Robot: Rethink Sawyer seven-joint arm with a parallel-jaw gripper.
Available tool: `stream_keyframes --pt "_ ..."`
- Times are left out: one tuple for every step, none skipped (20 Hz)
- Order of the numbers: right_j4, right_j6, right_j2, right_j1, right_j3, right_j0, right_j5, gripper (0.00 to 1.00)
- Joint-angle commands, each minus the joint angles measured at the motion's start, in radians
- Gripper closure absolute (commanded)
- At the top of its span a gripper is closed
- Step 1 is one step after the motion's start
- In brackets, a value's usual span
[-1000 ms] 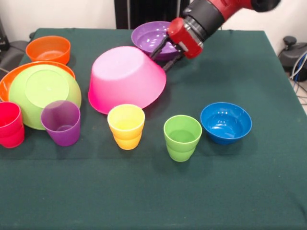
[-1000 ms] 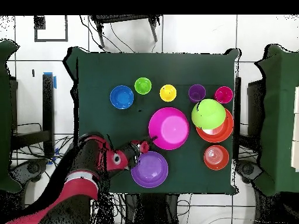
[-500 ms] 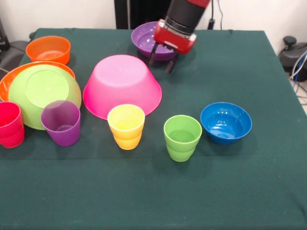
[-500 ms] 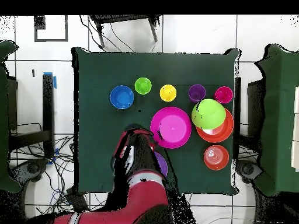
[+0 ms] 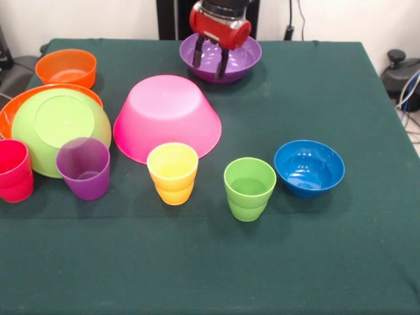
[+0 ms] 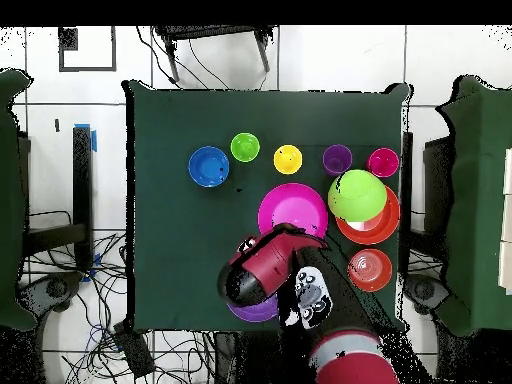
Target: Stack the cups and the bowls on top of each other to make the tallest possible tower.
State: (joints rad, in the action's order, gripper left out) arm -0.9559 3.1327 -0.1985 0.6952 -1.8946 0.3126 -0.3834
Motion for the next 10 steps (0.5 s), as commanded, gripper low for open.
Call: stream_keyframes --pt "0.051 -0.081 -0.112 0.07 -0.133 0.001 0.124 0.0" --pt "0.045 -0.053 -0.092 0.067 -0.134 -0.009 0.139 0.0" --pt "0.038 -0.02 -0.064 0.052 -0.128 -0.03 0.159 0.0" --pt "0.032 0.014 -0.037 0.037 -0.122 -0.051 0.179 0.0" --pt "0.029 0.044 -0.012 0.023 -0.115 -0.074 0.197 0.0" --pt "0.024 0.121 0.057 -0.005 -0.097 -0.141 0.227 0.0" --pt "0.022 0.149 0.093 -0.021 -0.086 -0.176 0.243 0.0" --pt "0.028 0.218 0.168 -0.055 -0.068 -0.248 0.284 0.0" --pt "0.051 0.242 0.203 -0.077 -0.063 -0.279 0.315 0.0" --pt "0.069 0.266 0.255 -0.114 -0.046 -0.332 0.359 0.0"
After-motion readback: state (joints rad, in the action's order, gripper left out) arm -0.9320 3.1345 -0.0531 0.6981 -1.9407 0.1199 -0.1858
